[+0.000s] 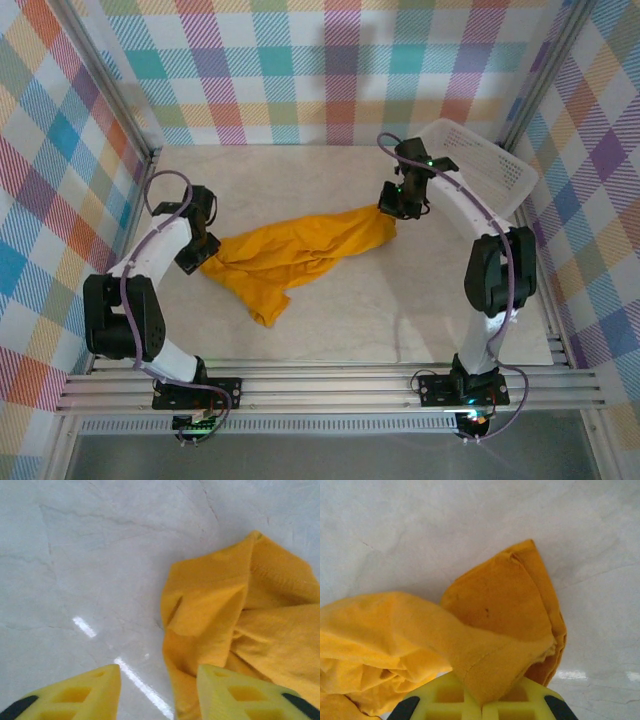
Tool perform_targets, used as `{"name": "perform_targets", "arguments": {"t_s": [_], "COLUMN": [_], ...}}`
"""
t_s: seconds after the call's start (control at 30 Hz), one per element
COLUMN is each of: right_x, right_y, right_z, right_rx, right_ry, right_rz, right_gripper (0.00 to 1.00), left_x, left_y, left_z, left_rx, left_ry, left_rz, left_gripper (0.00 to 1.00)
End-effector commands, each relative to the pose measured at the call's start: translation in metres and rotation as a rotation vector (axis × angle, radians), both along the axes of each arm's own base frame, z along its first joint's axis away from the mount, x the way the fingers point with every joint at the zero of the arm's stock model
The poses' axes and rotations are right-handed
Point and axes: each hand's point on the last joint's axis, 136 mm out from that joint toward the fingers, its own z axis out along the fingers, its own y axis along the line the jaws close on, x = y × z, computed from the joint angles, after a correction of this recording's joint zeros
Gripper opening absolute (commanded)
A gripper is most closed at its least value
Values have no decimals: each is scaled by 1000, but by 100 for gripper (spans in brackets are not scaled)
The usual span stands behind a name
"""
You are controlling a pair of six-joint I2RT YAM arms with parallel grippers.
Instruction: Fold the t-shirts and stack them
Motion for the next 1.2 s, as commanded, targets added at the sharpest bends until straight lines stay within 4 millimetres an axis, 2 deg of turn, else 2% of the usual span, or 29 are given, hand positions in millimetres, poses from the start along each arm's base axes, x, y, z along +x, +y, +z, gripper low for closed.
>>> {"name": "perform_targets", "arguments": {"t_s": [0.0,0.1,0.17,0.27,0.33,0.43,0.53,0.67,0.8,0.87,0.93,1.03,1.1,1.17], "right_x": [-9,-12,-14,-16,-16,-16,-16,-18,-20,-20,-20,-19,-19,-18], "right_y": [4,4,2,1,2,2,1,0,-1,-1,-1,-1,-1,-2], "right_z": [1,-3,-7,-11,-12,-12,-12,-12,-12,-11,-11,-12,-11,-8], "right_rx": [31,26,22,21,25,24,27,31,29,32,36,37,35,31], "right_ry": [52,66,71,79,79,78,79,79,79,79,78,82,80,67], "right_rz": [24,23,23,20,25,28,29,29,27,27,29,27,27,25], "right_gripper": [0,0,0,0,0,0,0,0,0,0,0,0,0,0], "left_x": [-19,-24,-40,-64,-73,-75,-68,-62,-68,-67,-65,-62,-56,-46], "left_y": [-32,-111,-157,-198,-209,-214,-208,-199,-204,-205,-203,-198,-190,-175], "left_z": [27,31,15,-17,-35,-54,-61,-67,-84,-90,-95,-99,-88,-60], "left_rx": [71,21,29,55,37,49,124,189,141,143,153,194,255,323], "left_ry": [45,41,120,237,299,348,369,356,369,365,371,381,367,304], "left_rz": [-129,-420,-611,-788,-804,-797,-787,-785,-786,-790,-796,-804,-794,-751], "left_gripper": [48,43,42,43,46,50,52,50,45,40,31,2,0,0]}}
